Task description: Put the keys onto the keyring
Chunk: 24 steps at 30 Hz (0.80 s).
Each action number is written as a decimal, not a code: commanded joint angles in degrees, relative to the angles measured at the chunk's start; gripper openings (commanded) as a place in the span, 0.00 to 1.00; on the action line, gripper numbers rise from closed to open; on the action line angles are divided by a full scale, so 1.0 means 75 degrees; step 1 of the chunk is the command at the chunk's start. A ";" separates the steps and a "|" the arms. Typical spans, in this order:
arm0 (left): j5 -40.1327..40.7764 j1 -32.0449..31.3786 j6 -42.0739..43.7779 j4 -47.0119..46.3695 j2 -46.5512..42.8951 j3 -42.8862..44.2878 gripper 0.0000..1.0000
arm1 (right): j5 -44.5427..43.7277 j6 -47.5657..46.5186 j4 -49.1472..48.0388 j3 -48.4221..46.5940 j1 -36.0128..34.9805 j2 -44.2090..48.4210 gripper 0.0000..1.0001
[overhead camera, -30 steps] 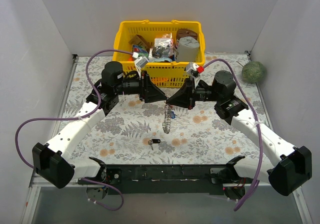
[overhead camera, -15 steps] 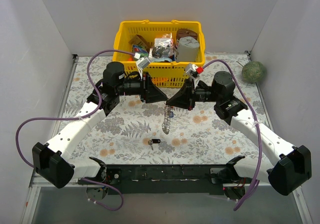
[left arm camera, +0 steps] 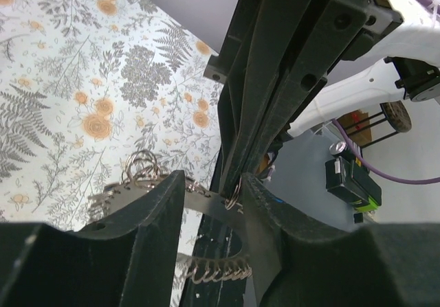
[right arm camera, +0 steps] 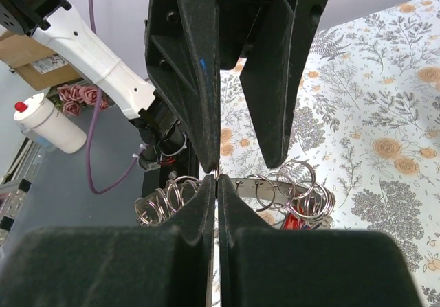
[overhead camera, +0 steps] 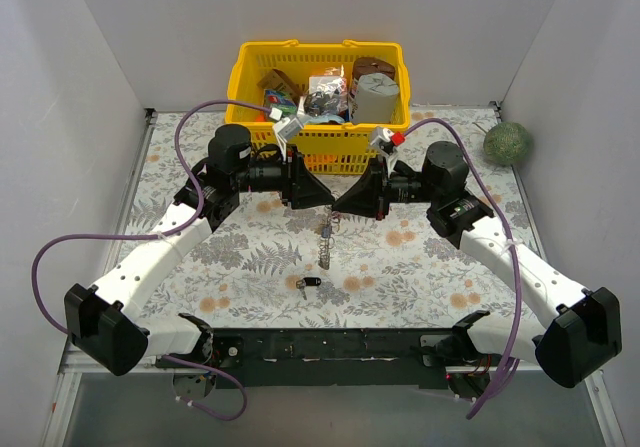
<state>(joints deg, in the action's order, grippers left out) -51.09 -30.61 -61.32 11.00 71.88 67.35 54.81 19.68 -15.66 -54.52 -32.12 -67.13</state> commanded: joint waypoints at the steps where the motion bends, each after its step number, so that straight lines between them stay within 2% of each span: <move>1: 0.0156 -0.0055 0.0405 0.0489 -0.0150 0.0148 0.40 | 0.0134 0.0188 -0.0912 -0.0113 0.0075 0.0056 0.01; 3: 0.0225 -0.0055 0.0476 0.0618 -0.0150 0.0172 0.44 | 0.0146 0.0200 -0.0935 -0.0125 0.0075 0.0057 0.01; 6: 0.0249 -0.0067 0.0523 0.0654 -0.0162 0.0160 0.43 | 0.0192 0.0223 -0.0947 -0.0113 0.0075 0.0045 0.01; 10: 0.0296 -0.0067 0.0535 0.0654 -0.0138 0.0160 0.33 | 0.0251 0.0270 -0.1064 -0.0101 0.0075 0.0022 0.01; 12: 0.0285 -0.0067 0.0535 0.0654 -0.0103 0.0184 0.31 | 0.0309 0.0340 -0.1123 -0.0078 0.0075 0.0021 0.01; 17: 0.0308 -0.0055 0.0524 0.0526 -0.0115 0.0184 0.12 | 0.0438 0.0387 -0.1251 -0.0055 0.0075 0.0021 0.01; 24: 0.0367 -0.0067 0.0278 -0.0072 -0.0478 -0.0074 0.07 | 0.0766 0.0399 -0.1404 0.0086 0.0075 -0.0002 0.01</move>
<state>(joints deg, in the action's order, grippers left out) -50.43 -31.00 -58.98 14.11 71.18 67.22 55.94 21.37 -19.92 -53.71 -31.14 -67.96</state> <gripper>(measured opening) 0.091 0.032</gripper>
